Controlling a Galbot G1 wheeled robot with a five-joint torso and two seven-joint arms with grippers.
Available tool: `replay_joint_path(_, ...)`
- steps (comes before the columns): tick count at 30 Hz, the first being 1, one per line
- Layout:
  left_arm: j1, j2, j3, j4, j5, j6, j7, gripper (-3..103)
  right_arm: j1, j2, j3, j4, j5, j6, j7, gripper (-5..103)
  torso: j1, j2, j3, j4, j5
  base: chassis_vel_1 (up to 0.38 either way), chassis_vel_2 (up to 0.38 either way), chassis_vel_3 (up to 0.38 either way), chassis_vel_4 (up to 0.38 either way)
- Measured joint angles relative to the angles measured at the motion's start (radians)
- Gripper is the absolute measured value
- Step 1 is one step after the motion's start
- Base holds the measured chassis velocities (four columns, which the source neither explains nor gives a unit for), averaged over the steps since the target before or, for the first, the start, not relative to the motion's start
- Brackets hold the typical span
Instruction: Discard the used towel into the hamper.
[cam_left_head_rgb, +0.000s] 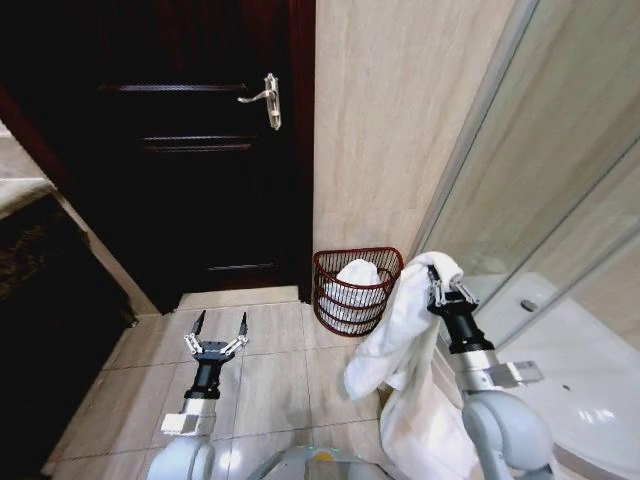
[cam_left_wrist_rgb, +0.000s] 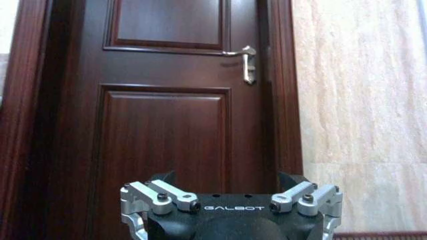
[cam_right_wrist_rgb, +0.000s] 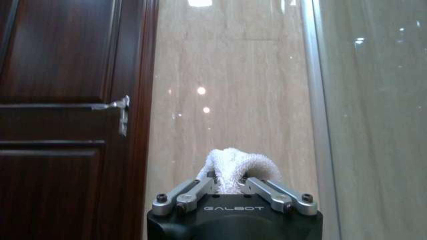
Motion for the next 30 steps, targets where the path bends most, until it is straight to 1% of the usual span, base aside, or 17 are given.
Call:
replay_joint_path(2,-0.003,-0.025,-0.005,-0.020,0.010,0.016,-0.015,100,0.001,-0.062,0.018,0.026,0.065,-0.020,0.041,8,0.004,0.013,0.009,0.0000,0.0000,0.000,0.000,0.000,0.000)
replay_joint_path(3,-0.003,-0.025,-0.005,-0.020,0.010,0.016,-0.015,100,0.001,-0.062,0.018,0.026,0.065,-0.020,0.041,8,0.004,0.013,0.009,0.0000,0.0000,0.000,0.000,0.000,0.000)
replay_joint_path(7,0.003,-0.075,-0.019,-0.060,0.015,0.036,-0.034,100,0.003,-0.132,0.035,0.067,0.155,-0.043,0.102,8,0.010,0.033,0.023,0.0000,0.0002,0.000,0.000,0.000,0.000)
replay_joint_path(8,0.003,-0.075,-0.019,-0.060,0.015,0.036,-0.034,100,0.003,-0.132,0.035,0.067,0.155,-0.043,0.102,8,0.010,0.033,0.023,0.0000,0.0002,0.000,0.000,0.000,0.000)
replay_joint_path(9,-0.001,-0.083,-0.022,-0.074,0.016,0.049,-0.041,100,0.001,-0.151,0.042,0.073,0.179,-0.048,0.116,8,0.012,0.039,0.027,0.0002,-0.0002,0.000,0.000,0.000,0.000)
replay_joint_path(12,-0.025,-0.088,-0.028,-0.108,0.033,0.091,-0.051,100,0.000,-0.194,0.055,0.076,0.227,-0.049,0.154,8,0.018,0.055,0.037,0.0000,0.0002,0.000,0.000,0.000,0.000)
replay_joint_path(13,-0.025,-0.088,-0.028,-0.108,0.033,0.091,-0.051,100,0.000,-0.194,0.055,0.076,0.227,-0.049,0.154,8,0.018,0.055,0.037,0.0000,0.0002,0.000,0.000,0.000,0.000)
replay_joint_path(15,-0.044,-0.088,-0.020,-0.119,0.058,0.125,-0.052,100,0.004,-0.209,0.055,0.076,0.245,-0.047,0.167,8,0.022,0.065,0.044,-0.0001,-0.0002,0.000,0.000,0.000,0.000)
replay_joint_path(16,-0.044,-0.088,-0.020,-0.119,0.058,0.125,-0.052,100,0.004,-0.209,0.055,0.076,0.245,-0.047,0.167,8,0.022,0.065,0.044,-0.0001,-0.0002,0.000,0.000,0.000,0.000)
replay_joint_path(20,-0.072,-0.087,-0.003,-0.115,0.090,0.166,-0.048,100,0.041,-0.203,0.044,0.076,0.253,-0.052,0.169,8,0.029,0.082,0.054,0.0000,-0.0001,0.000,0.000,0.000,0.000)
replay_joint_path(25,-0.092,-0.087,-0.009,-0.095,0.089,0.172,-0.040,100,0.061,-0.197,0.043,0.075,0.247,-0.054,0.166,8,0.032,0.093,0.060,-0.0002,-0.0002,0.000,0.000,0.000,0.000)
replay_joint_path(27,-0.096,-0.087,-0.012,-0.089,0.078,0.178,-0.038,100,0.075,-0.199,0.050,0.072,0.245,-0.057,0.172,8,0.037,0.103,0.066,0.0002,-0.0003,0.000,0.000,0.000,0.000)
replay_joint_path(30,-0.096,-0.086,-0.012,-0.089,0.077,0.179,-0.036,100,0.079,-0.195,0.053,0.070,0.245,-0.058,0.173,8,0.040,0.114,0.074,0.0001,-0.0001,0.000,0.000,0.000,0.000)
